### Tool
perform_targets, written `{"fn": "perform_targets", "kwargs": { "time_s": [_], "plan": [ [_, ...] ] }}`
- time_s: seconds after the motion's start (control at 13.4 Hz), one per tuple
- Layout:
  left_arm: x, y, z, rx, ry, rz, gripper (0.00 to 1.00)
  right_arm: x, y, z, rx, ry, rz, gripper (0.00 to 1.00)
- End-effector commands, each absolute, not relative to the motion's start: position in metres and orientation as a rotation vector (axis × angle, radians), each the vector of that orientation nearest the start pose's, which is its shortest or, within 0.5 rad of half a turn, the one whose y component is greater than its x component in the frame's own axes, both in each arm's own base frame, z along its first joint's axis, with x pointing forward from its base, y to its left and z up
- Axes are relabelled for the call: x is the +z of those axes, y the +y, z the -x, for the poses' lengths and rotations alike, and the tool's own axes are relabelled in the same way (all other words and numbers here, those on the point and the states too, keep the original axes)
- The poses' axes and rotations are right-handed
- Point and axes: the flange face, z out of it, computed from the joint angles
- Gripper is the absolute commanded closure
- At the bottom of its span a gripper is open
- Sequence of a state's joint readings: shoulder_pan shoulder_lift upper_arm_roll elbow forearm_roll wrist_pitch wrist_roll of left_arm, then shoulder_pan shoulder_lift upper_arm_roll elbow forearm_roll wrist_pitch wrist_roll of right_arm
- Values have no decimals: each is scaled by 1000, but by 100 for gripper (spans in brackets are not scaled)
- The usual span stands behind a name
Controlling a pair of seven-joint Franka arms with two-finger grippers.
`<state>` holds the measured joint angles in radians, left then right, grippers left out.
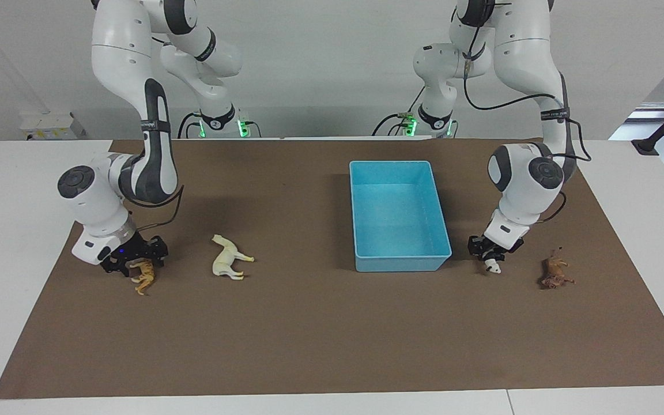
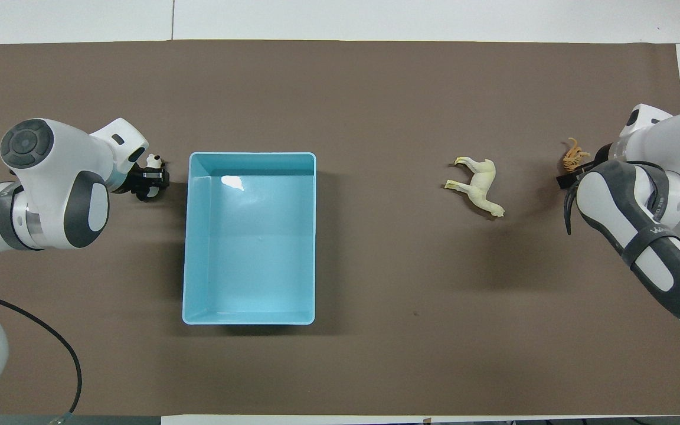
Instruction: Put all toys into storage box
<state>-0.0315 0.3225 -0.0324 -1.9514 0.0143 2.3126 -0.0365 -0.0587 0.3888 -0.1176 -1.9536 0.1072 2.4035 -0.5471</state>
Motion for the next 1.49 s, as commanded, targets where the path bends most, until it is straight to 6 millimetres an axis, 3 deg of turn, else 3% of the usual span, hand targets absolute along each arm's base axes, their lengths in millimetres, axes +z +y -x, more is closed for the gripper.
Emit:
{"fn": "perform_targets", "kwargs": {
  "time_s": [0.0,0.07,0.15,0.3,0.37,0.52,0.67,0.75,0.82,0.97,1.04,1.12,1.19,1.34,1.42],
  "plan": [
    [380,-32,-631,-14,42,3127,100,284,-108,-612,-110,-467,3071,87],
    [421,-44,-635,15,48,3132,100,284,-108,-612,-110,-467,3071,100],
    [456,-58,-633,20,46,3134,100,284,-108,-612,-107,-467,3070,100],
    [501,-126,-608,-22,-31,3137,100,286,-108,-612,-90,-451,3067,100],
    [509,-162,-593,-16,-51,3135,100,292,-110,-615,-87,-449,3064,100],
    [506,-233,-555,36,-96,3117,100,312,-110,-620,-104,-438,3064,100],
    [500,-276,-526,44,-98,3110,100,355,-105,-627,-109,-377,3060,100],
    [499,-283,-520,47,-54,3108,82,382,-101,-629,-106,-347,3053,100],
    [500,-286,-517,49,-33,3107,45,409,-97,-630,-91,-323,3046,100],
    [499,-285,-517,56,-13,3105,8,461,-85,-629,-47,-225,3034,100],
    [499,-283,-517,67,-9,3103,0,481,-79,-629,-21,-181,3030,100],
    [499,-278,-519,70,-23,3100,0,501,-72,-627,-4,-147,3027,100],
    [499,-270,-521,88,-45,3094,0,519,-50,-627,9,-144,3031,100],
    [499,-216,-548,78,-134,3090,0,549,-6,-620,20,-85,3038,100],
    [498,-170,-567,72,-112,3096,0,563,24,-615,17,-33,3049,100]
  ]
}}
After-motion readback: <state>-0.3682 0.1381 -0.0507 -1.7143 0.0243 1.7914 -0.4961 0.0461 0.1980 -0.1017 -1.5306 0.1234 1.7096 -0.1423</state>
